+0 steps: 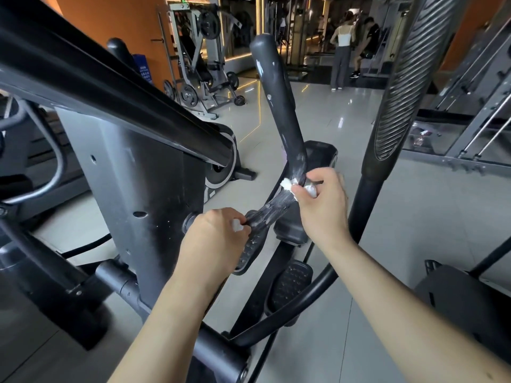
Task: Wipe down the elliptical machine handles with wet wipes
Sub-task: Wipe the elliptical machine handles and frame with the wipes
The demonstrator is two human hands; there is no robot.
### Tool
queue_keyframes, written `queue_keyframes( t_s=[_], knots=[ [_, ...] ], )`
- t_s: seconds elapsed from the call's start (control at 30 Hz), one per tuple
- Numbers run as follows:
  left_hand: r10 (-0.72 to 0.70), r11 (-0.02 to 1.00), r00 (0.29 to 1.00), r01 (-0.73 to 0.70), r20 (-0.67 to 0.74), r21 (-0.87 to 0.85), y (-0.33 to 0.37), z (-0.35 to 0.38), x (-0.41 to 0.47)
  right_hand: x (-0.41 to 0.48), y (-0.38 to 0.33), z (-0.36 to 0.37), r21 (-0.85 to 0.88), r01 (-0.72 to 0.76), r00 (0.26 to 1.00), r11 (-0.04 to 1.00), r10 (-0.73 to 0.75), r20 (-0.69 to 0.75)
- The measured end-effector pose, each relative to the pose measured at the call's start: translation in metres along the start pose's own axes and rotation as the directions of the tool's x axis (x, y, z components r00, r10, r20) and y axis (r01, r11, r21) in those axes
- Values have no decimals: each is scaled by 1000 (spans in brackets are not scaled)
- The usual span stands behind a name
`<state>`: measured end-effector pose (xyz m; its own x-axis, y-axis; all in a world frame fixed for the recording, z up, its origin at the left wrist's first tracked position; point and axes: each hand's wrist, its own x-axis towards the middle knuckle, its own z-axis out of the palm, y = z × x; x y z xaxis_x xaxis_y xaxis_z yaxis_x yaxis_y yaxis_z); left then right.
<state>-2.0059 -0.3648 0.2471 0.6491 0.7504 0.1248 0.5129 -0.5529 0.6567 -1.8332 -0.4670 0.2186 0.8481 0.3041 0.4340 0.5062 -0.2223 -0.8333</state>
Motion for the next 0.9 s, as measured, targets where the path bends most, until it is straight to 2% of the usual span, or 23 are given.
queue_keyframes(
  t_s=[0.07, 0.27, 0.4, 0.57, 0.73, 0.9],
  knots=[
    [0, 1000, 1000, 0, 6, -10, -1, -2, -1, 1, 3, 4, 82, -55, 996, 995, 61, -67],
    [20, 999, 1000, -20, 16, 30, 1, -3, -1, -7, 2, 17, 271, -69, 976, 960, 121, -182],
    [5, 1000, 1000, -6, 15, 17, 0, -2, -4, -9, 8, 20, 272, -98, 964, 957, 160, -212],
    [-8, 1000, 1000, 9, -5, 26, -3, -2, -5, -10, 12, 22, 272, -29, 972, 962, 91, -217],
    [-29, 1000, 999, 29, -18, 11, -5, -3, -7, -21, 23, 30, 353, -82, 975, 932, 149, -167],
    [-48, 999, 999, 47, -27, -19, -12, -3, -6, -58, 20, 33, 444, -144, 985, 884, 170, -19]
  ],
)
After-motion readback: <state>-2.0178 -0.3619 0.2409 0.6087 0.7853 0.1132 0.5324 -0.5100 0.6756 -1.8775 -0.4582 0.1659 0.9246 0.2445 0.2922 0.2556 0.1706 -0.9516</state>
